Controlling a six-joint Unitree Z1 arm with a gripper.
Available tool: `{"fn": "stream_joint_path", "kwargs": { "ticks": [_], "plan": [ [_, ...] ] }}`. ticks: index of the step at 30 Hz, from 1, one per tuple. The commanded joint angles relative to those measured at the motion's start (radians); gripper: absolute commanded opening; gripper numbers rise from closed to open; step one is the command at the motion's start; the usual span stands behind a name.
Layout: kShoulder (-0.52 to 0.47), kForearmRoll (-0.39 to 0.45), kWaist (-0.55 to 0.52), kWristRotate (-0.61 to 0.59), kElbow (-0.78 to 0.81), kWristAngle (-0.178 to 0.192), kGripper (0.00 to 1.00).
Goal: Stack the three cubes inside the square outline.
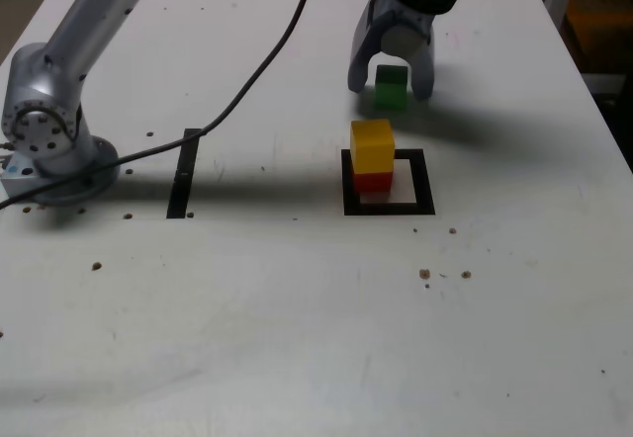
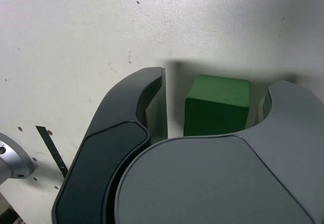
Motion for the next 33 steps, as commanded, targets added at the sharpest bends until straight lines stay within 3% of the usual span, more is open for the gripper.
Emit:
{"fn": "stream_joint_path", "kwargs": {
  "ticks": [1,15,24,33],
  "plan": [
    [0.010,-0.001,0.003,0.003,-0.007,-0.002,0.70],
    [0.017,-0.050,0.005,0.022,-0.009,-0.002,0.34],
    [-0.010,-0.058,0.004,0.019,-0.005,0.002,0.26],
    [-0.148,0.025,-0.008,-0.049,0.006,0.017,0.26]
  ]
}}
